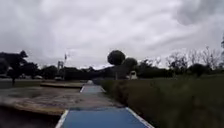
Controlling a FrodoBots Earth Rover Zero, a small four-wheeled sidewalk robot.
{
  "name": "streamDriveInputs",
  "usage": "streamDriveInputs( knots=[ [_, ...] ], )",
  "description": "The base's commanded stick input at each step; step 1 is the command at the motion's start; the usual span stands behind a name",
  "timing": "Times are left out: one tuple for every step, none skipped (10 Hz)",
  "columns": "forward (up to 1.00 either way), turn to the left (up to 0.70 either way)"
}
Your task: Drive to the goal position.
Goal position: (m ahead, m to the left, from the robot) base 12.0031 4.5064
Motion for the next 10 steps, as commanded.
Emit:
streamDriveInputs(
  knots=[
    [0.50,0.00],
    [0.50,0.00],
    [0.50,0.28],
    [0.50,0.39],
    [0.50,0.17],
    [0.50,0.00],
    [0.50,0.00],
    [0.50,0.00],
    [0.50,0.00],
    [0.50,0.00]
  ],
)
